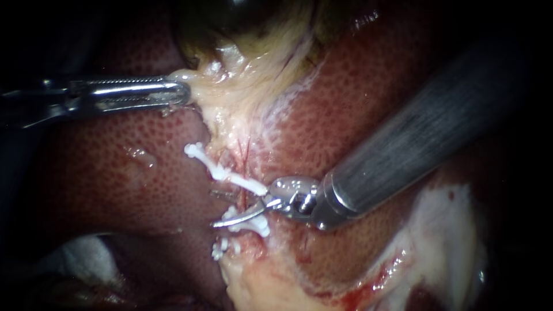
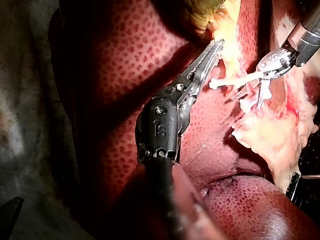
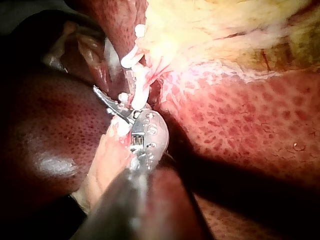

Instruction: Go to the cutting position right tube

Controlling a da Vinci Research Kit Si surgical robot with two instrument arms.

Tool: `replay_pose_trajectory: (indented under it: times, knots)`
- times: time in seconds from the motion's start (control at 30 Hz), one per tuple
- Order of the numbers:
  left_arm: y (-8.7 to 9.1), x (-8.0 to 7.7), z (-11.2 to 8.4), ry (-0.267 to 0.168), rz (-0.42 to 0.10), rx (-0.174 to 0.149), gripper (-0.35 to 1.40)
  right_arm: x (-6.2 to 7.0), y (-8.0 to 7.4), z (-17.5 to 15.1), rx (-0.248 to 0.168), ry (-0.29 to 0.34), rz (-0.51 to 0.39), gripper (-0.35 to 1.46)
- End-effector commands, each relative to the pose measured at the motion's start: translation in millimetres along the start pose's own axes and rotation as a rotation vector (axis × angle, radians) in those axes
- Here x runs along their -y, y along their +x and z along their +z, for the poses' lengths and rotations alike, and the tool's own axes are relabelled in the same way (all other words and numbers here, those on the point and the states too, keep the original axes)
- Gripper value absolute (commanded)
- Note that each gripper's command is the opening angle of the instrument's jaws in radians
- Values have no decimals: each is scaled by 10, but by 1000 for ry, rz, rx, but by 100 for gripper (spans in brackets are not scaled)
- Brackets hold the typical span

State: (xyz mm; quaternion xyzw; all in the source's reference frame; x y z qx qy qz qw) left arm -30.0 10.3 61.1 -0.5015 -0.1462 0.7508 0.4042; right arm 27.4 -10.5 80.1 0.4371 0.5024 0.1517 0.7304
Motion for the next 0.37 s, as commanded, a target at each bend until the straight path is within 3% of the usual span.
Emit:
replay_pose_trajectory:
  times: [0.03,0.07,0.37]
  knots:
    - [0,0,0,0,0,0,-35,-1,0,-1,0,-2,0,135]
    - [0,0,0,0,0,0,-35,-1,0,-1,0,-2,0,125]
    - [0,0,1,0,0,0,-35,-1,-1,-2,0,-2,5,125]
